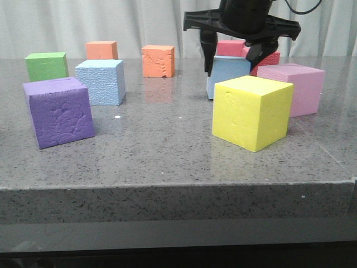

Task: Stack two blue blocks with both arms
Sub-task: 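Lower the right gripper over the far light blue cube and grasp it, then carry the light blue cube toward the robot and set it down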

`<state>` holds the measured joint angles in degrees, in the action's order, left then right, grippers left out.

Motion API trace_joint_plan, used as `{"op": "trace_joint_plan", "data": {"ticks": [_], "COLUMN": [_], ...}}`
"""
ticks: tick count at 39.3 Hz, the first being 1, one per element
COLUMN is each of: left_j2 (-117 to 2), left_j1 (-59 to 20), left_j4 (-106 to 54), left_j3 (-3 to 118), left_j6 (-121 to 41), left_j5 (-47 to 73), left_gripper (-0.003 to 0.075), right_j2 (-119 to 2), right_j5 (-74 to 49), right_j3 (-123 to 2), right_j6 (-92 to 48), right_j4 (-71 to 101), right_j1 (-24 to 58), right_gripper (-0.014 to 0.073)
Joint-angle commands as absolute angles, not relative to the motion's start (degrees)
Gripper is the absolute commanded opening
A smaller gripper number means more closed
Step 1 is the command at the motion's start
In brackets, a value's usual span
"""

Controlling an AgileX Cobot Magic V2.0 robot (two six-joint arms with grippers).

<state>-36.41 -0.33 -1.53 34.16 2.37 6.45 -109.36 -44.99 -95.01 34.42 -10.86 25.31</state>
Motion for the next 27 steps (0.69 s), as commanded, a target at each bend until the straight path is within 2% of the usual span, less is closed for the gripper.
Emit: {"op": "trace_joint_plan", "data": {"ticks": [1,3,11,27], "left_j2": [-36.7,-36.7,-36.7,-36.7], "left_j1": [-0.7,-0.7,-0.7,-0.7], "left_j4": [-2.0,-2.0,-2.0,-2.0], "left_j3": [36.1,36.1,36.1,36.1], "left_j6": [2.6,2.6,2.6,2.6], "left_j5": [1.5,1.5,1.5,1.5], "left_gripper": [0.0617,0.0617,0.0617,0.0617], "right_j2": [-105.5,-104.8,-101.4,-101.8], "right_j5": [-42.3,-42.2,-42.6,-46.0], "right_j3": [-97.0,-97.0,-97.0,-96.9], "right_j6": [34.5,34.5,34.5,35.7], "right_j4": [-12.4,-12.4,-11.1,-11.0], "right_j1": [25.1,25.1,26.0,37.3], "right_gripper": [0.033,0.0309,0.0311,0.0311]}}
